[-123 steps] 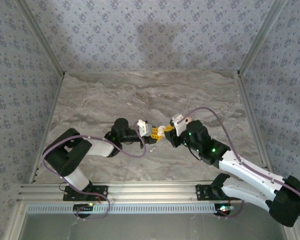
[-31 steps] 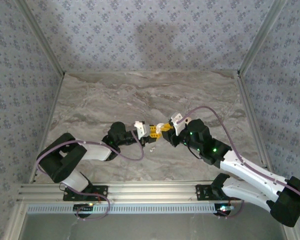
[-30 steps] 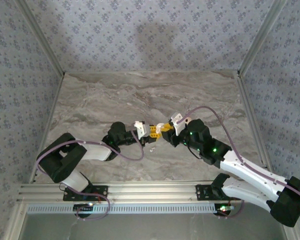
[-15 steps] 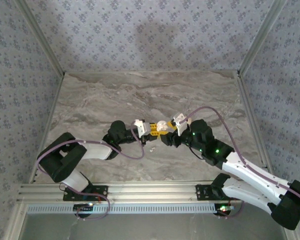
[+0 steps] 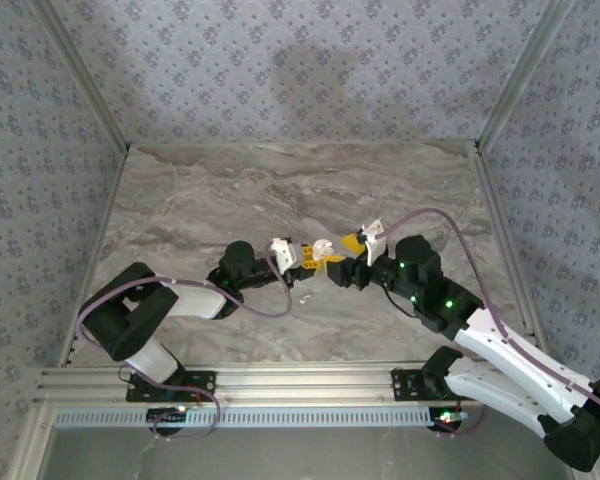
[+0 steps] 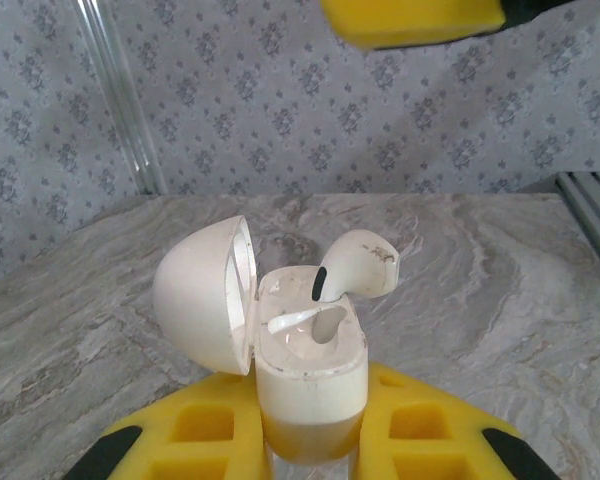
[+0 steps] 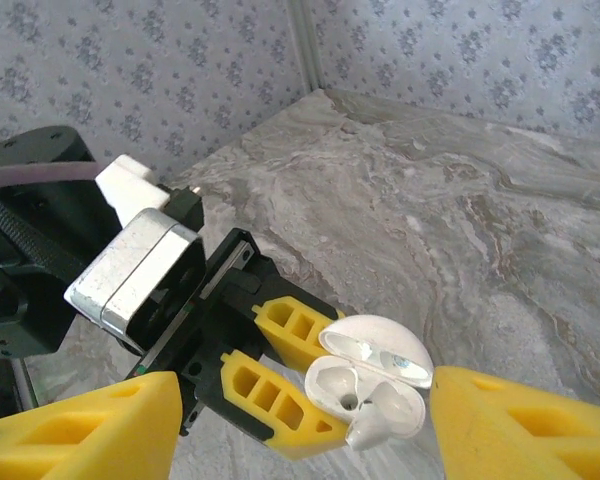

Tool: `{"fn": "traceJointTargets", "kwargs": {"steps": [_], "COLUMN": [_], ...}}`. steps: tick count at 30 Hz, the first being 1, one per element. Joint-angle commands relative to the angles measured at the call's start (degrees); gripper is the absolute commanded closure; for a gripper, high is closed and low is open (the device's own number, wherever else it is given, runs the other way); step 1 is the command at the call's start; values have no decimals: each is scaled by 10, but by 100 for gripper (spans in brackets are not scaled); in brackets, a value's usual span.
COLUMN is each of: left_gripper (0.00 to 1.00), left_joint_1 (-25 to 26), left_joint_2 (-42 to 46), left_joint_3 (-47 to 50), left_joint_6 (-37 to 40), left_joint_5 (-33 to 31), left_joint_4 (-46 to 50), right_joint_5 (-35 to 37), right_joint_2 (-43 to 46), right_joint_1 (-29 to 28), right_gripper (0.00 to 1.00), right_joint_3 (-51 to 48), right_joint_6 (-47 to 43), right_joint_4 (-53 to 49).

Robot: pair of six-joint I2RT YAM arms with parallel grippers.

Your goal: Insert wireless bluetooth earbuds into charging case

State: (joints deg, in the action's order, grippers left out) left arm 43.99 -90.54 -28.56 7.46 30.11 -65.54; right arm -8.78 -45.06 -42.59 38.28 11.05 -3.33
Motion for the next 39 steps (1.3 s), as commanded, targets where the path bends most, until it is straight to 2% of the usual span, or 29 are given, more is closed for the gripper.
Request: {"fn": "traceJointTargets", "kwargs": {"steps": [1, 5, 13, 28, 39], "left_gripper": [83, 83, 83, 83, 83], "left_joint_1": [-1, -1, -1, -1, -2], "left_joint_2": [-8, -9, -11, -10, -5], "left_joint_3": [-14, -14, -16, -20, -16], "left_joint_6": [13, 14, 11, 4, 1], "left_joint_5": [-17, -20, -20, -22, -23], "left_joint_4": [0, 5, 4, 2, -1], "right_joint_5": [26, 45, 37, -82, -63], "right_joint_2": [5, -16, -70, -129, -130], "right_joint_1": [5, 4, 16, 64, 82], "right_gripper": [33, 35, 35, 39, 45], "right_joint_3": [26, 42, 58, 56, 53], "right_joint_6": [55, 98, 102, 112, 111], "right_joint_4": [-56, -91, -97, -77, -98]}}
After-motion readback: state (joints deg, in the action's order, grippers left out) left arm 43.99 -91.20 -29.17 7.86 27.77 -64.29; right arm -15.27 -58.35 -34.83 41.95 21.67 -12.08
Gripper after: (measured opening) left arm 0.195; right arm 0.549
